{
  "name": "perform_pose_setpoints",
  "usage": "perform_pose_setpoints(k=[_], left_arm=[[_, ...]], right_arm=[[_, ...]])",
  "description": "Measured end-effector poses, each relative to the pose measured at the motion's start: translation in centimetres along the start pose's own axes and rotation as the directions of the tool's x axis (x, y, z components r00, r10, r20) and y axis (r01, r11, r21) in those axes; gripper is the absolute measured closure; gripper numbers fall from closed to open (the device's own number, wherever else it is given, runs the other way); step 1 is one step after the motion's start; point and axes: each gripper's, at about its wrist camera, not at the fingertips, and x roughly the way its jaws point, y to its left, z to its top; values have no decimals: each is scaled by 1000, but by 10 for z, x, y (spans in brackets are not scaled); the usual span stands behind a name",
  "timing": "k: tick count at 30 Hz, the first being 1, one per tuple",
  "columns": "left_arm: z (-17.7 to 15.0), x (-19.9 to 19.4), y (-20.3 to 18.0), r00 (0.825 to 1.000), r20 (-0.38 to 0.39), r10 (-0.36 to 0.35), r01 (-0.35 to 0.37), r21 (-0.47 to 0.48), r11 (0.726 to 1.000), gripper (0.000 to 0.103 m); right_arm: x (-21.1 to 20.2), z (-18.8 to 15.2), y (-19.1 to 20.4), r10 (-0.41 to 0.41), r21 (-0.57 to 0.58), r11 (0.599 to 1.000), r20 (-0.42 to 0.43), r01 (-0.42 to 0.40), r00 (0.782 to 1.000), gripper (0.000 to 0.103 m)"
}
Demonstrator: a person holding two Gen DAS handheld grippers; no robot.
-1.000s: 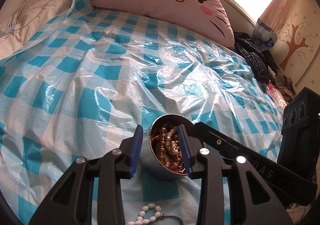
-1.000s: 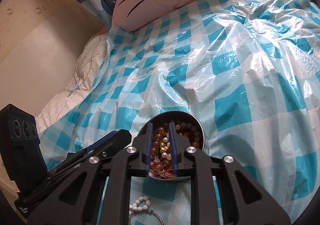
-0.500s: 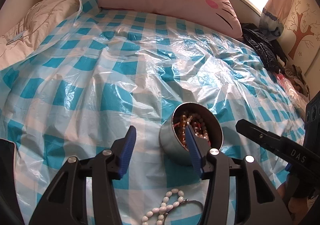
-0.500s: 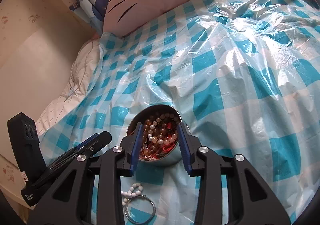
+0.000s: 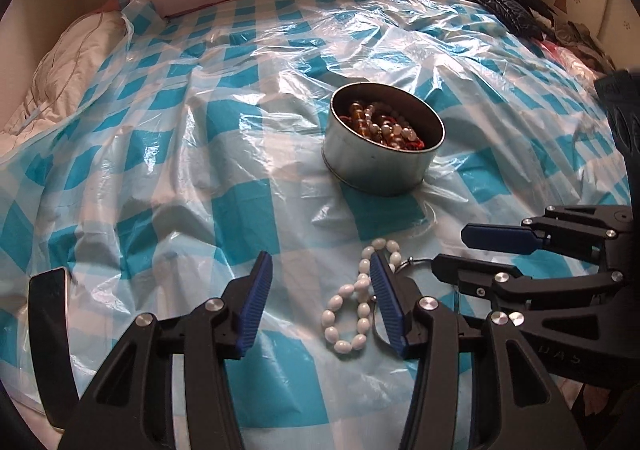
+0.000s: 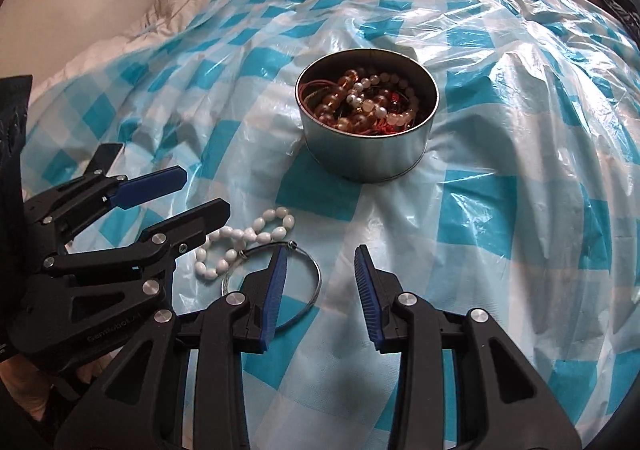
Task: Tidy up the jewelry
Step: 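Move both open tools back over the white bead bracelet and silver bangle, then grasp the white bead bracelet with the left tool while the right tool grasps the silver bangle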
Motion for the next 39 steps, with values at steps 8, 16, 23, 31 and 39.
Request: perform_pose_setpoints(k=[8, 16, 23, 31, 39], left_arm=[[-2, -6, -24, 999, 45, 29, -35, 135, 990, 53], [-9, 22, -40, 997, -69, 18, -4, 211, 978, 53], [-10, 25, -36, 991, -132, -28, 47, 142, 989, 89], [-3, -12, -28, 963, 14, -268, 268, -67, 961, 95], [16, -52, -25, 891, 285, -353, 398, -118, 910, 95]], right_arm=[[10, -11, 1, -186, -85, 980, -30, 183, 982, 96], [-11, -19, -44, -189, 98, 977, -8, 189, 982, 97], [-6, -16, -48, -103, 146, 984, -15, 104, 995, 99], [-57, -21, -63, 44, 286, 953, 197, -101, 979, 100], [-102, -15, -62, 14, 256, 958, 403, -128, 915, 99]])
